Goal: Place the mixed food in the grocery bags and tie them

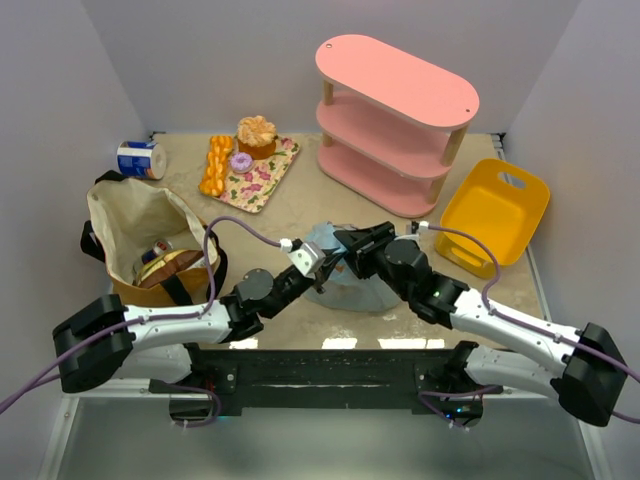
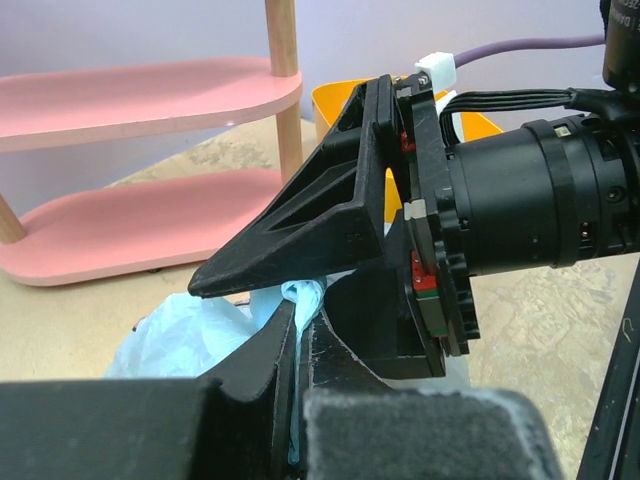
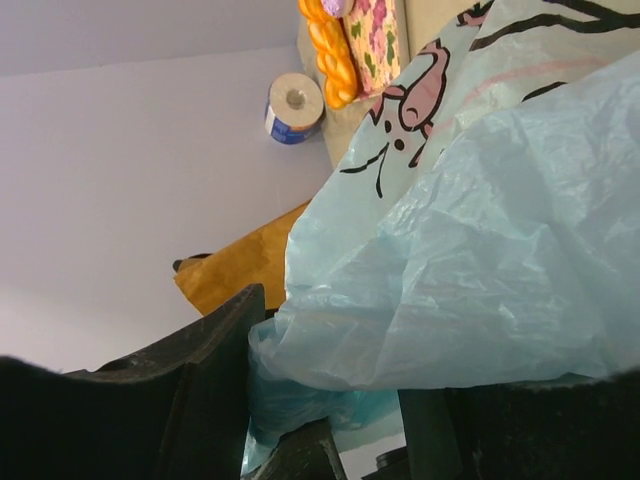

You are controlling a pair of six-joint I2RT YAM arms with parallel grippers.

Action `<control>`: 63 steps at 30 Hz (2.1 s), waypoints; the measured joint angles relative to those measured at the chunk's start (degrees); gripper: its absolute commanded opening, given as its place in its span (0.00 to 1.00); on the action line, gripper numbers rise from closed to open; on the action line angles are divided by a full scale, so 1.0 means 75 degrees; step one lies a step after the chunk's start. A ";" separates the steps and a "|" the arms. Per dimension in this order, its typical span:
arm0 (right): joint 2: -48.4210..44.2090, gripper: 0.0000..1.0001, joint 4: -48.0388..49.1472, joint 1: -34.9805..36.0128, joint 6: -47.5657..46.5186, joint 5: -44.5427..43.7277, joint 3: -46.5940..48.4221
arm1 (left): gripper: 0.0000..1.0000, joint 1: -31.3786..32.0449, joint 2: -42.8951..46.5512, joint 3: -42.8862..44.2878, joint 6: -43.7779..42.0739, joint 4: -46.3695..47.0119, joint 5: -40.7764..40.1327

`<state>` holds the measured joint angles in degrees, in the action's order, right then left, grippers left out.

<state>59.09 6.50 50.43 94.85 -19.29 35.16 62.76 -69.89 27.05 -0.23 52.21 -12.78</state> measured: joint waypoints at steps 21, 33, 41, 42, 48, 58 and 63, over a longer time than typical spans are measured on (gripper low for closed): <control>0.0720 0.01 0.1451 0.0140 -0.0580 -0.0694 0.0000 | 0.00 -0.0085 0.1300 -0.0493 0.0169 -0.0787 0.0402; 0.0154 0.10 0.0271 0.0137 -0.2929 -0.1172 0.0988 | 0.00 -0.0466 0.1472 0.1157 -0.0012 -0.3217 0.1052; -0.0102 0.72 -0.1110 0.0058 -0.4019 -0.1364 0.1751 | 0.00 -0.0519 0.0589 0.2022 -0.0405 -0.3873 0.0793; -0.0242 0.78 -0.1256 0.0061 -0.4077 -0.1279 0.1754 | 0.00 -0.0516 0.0565 0.1950 -0.0405 -0.3806 0.0688; -0.1096 0.84 -0.2014 0.0058 -0.3762 -0.0828 0.1798 | 0.00 -0.0519 0.0592 0.1276 -0.0466 -0.2978 0.0411; -0.0326 0.85 -0.2460 0.0061 -0.2270 0.0373 0.1961 | 0.00 -0.0516 0.0755 0.0682 -0.0525 -0.2072 0.0364; 0.0478 0.85 -0.2486 0.0052 -0.1839 0.0711 0.1982 | 0.00 -0.0516 0.0839 0.0597 -0.0525 -0.1996 0.0303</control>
<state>62.67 -12.14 50.83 81.06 -13.96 50.02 58.89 -63.59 31.53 -4.16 37.23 -10.50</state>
